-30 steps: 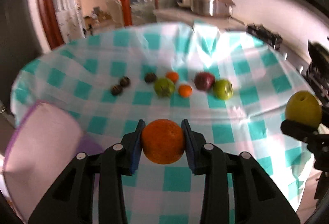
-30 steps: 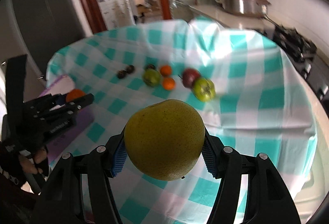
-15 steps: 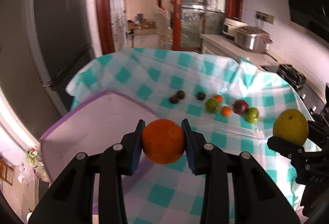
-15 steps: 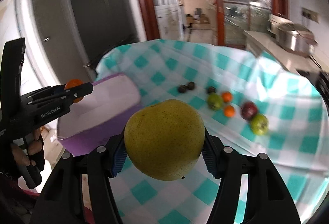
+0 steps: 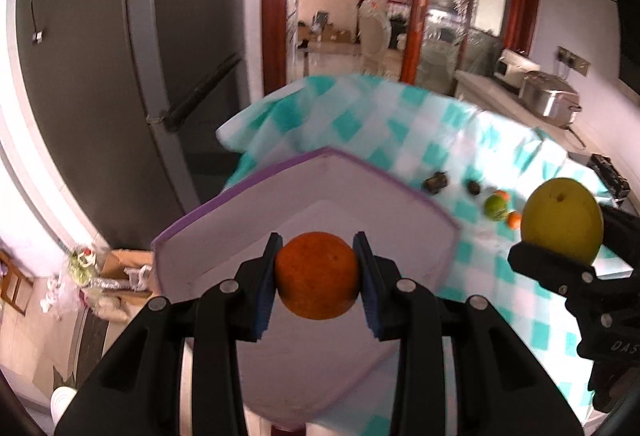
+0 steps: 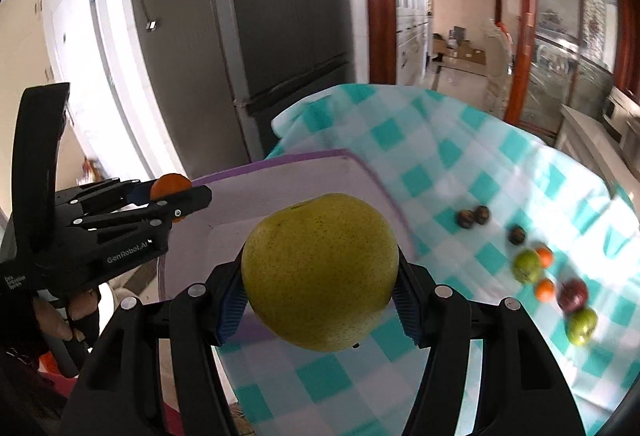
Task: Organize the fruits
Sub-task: 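Carry both fruits into the white box and open the right tool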
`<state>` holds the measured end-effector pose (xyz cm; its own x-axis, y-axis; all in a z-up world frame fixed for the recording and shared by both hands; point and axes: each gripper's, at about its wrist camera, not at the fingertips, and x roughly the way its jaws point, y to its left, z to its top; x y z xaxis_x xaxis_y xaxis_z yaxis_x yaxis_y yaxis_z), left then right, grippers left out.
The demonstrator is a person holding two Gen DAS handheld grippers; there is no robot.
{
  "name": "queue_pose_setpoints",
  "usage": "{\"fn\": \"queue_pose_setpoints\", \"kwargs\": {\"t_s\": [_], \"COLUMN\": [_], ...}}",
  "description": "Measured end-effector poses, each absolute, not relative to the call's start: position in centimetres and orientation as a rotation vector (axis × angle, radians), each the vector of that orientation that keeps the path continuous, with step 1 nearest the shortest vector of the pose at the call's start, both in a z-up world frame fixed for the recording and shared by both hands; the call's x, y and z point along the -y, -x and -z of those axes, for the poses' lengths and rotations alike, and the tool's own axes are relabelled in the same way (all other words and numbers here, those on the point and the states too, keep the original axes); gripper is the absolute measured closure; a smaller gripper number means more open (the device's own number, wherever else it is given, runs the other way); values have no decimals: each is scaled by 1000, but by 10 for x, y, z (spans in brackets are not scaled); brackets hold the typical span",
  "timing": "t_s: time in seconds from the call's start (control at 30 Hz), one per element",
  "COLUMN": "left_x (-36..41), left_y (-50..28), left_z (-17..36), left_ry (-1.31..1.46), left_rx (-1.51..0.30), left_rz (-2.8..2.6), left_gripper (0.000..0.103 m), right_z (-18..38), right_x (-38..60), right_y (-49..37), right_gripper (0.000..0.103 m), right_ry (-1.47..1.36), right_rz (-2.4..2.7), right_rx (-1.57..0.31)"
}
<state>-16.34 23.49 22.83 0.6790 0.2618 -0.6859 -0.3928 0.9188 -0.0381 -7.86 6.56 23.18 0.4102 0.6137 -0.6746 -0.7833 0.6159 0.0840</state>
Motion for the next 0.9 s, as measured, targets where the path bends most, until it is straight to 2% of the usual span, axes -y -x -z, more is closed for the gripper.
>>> {"fn": "queue_pose_setpoints", "kwargs": {"t_s": [0.27, 0.43, 0.63, 0.9], "left_x": [-328, -353, -337, -326], "left_y": [145, 118, 80, 40], "left_z": [-187, -162, -141, -75], "left_ry": [166, 112, 3, -42], "left_rx": [-893, -972, -1036, -1346], "left_rz": [-318, -243, -100, 6], "left_gripper": [66, 66, 66, 66], "right_z": [-184, -142, -90, -46], "right_x": [-169, -204, -215, -222], "right_y": [62, 39, 13, -6], "right_gripper": [43, 43, 43, 43], "right_ry": [318, 379, 462, 573], "right_rz": [-872, -773, -613, -513], "right_rx": [-887, -1022, -1208, -1360]}}
